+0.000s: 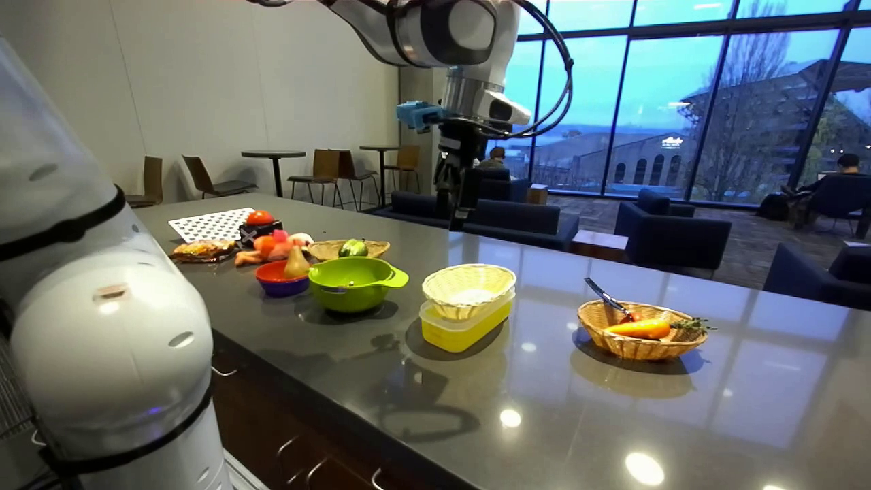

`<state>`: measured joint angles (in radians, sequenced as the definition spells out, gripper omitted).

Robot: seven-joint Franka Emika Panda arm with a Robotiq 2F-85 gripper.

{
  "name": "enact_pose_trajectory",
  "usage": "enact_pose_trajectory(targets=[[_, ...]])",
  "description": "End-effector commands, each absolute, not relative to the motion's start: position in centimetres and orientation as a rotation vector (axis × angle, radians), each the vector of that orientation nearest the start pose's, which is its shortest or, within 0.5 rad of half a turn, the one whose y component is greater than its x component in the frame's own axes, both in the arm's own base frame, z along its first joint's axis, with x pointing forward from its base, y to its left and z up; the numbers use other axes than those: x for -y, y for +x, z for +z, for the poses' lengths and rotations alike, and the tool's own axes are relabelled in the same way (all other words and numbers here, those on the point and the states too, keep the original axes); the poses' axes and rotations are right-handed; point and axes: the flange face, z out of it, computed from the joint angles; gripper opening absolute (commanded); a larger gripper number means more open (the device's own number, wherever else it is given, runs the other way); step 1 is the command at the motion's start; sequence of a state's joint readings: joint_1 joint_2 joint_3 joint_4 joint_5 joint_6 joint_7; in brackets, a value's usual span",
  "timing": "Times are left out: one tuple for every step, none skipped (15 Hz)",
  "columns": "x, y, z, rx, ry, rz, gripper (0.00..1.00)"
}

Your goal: Unstack the two baskets on the right.

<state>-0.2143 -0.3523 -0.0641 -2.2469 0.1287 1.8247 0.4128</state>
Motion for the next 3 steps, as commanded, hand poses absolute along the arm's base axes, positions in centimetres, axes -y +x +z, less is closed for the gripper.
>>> enact_pose_trajectory(targets=[[8.5, 41.3, 50.4, -0.989, -2.883, 0.144, 1.0], [7.9, 41.2, 50.3, -0.953, -2.889, 0.138, 1.0], [7.3, 41.2, 50.3, -0.92, -2.884, 0.119, 1.0]])
